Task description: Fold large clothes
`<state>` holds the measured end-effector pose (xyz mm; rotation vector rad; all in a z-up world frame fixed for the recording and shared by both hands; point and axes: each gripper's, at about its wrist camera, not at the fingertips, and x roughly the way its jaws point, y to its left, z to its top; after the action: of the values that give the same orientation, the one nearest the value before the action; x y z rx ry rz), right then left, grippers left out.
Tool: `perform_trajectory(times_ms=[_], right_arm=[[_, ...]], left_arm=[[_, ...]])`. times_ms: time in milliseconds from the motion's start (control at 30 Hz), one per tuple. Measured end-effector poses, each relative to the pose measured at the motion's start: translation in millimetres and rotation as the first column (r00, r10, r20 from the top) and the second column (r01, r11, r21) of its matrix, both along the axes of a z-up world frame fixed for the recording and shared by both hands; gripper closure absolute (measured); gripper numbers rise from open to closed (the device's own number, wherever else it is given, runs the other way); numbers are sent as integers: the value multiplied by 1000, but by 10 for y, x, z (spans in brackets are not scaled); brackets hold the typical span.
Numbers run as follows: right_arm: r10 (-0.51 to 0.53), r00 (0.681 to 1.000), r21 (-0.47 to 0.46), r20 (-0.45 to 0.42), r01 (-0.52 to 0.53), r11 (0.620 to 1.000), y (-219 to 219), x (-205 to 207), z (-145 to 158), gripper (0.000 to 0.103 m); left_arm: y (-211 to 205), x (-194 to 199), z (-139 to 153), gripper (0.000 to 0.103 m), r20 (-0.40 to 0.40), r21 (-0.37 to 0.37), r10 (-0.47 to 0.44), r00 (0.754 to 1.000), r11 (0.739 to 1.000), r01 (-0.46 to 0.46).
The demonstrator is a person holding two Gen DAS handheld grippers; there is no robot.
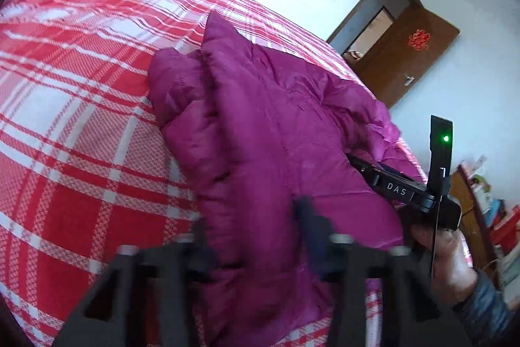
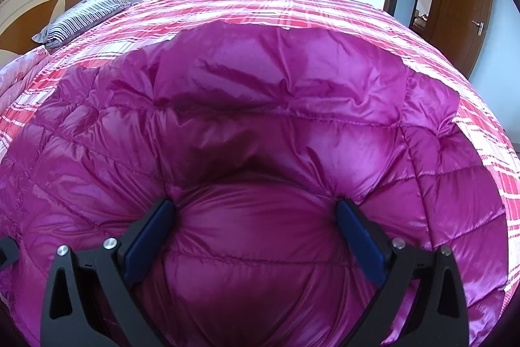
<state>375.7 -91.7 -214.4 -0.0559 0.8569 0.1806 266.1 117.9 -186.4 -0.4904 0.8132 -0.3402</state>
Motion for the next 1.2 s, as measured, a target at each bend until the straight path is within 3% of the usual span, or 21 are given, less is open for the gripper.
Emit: perform_trajectory(times_ms=[200,267,367,433,600,767,900,1067,1167,1200], right_arm=[[28,998,107,48,-33,994,-262,-395,322,2],[37,996,69,77,-42,997,-307,-595,402,2],[47,999,17,-7,-47,999,-345,-681,179,2],[65,998,-12,2,-65,998,-308,-688,33,0],[69,998,-26,8,-69,997,-249,-669,-17,0],[86,996,73,9,-86,994,-417,-679,-6,0],[97,995,116,11,-98,988,-494,-679,10,0],[128,991,202,24,-130,971,-917,-846,161,0],[68,997,357,41,-78,931,-1453,-906,353,0],[41,999,431,27,-49,901,-1657,-862,429,2]], left_arm=[[118,-73,87,77,34,-37,-20,999,999,21],[131,-102,102,77,43,-51,-22,999,998,25],[107,-182,188,80,83,-82,-24,996,996,30],[44,-251,326,82,118,-80,-26,993,996,35],[-316,-351,841,83,235,12,-79,969,997,78],[-1003,-427,1371,83,334,152,-227,915,971,186],[-1752,-311,1500,82,325,299,-350,879,919,255],[-2122,-80,1401,82,307,273,-381,872,913,303],[-2049,-163,1308,82,311,225,-373,874,923,313],[-1993,-220,1302,82,322,219,-368,872,925,310]])
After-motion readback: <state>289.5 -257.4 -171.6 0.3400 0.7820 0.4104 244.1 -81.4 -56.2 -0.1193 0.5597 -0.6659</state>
